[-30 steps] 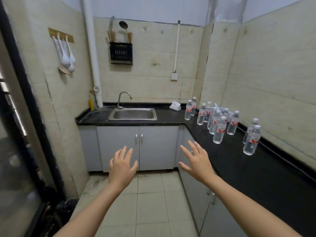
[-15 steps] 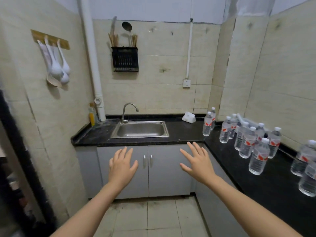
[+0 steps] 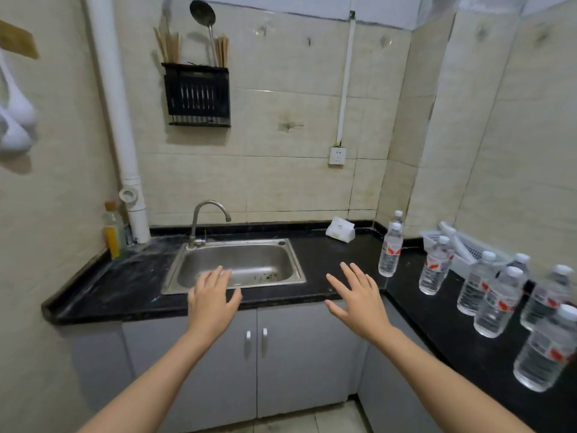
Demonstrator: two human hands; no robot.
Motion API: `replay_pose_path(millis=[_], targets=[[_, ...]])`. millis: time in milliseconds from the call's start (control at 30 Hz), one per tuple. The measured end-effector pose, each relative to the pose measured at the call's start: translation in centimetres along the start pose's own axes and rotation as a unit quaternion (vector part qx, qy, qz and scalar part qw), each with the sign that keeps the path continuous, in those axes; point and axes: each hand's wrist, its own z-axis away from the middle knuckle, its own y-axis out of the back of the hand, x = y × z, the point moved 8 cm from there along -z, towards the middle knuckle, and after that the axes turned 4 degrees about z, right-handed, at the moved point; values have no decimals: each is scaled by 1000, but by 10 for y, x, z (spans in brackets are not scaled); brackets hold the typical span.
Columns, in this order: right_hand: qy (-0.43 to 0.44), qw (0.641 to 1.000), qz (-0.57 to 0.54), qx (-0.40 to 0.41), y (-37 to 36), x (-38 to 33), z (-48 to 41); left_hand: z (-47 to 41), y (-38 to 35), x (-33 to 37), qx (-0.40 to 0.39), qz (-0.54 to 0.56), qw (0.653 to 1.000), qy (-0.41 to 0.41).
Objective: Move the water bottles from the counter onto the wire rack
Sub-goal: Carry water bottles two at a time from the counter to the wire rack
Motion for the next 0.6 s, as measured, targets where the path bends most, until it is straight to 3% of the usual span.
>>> replay_pose_path(millis=[233,500,600], targets=[[-151,987,20,-50,-32,70,-55,-141,-76,35,-72,43,993,-87],[-283,950,59,-120,-79,181,-31,-183,-221,119,-176,95,968,-149],[-304,946,59,-95,-92,229,-34,-202,-266,163,-192,109,961,-169]])
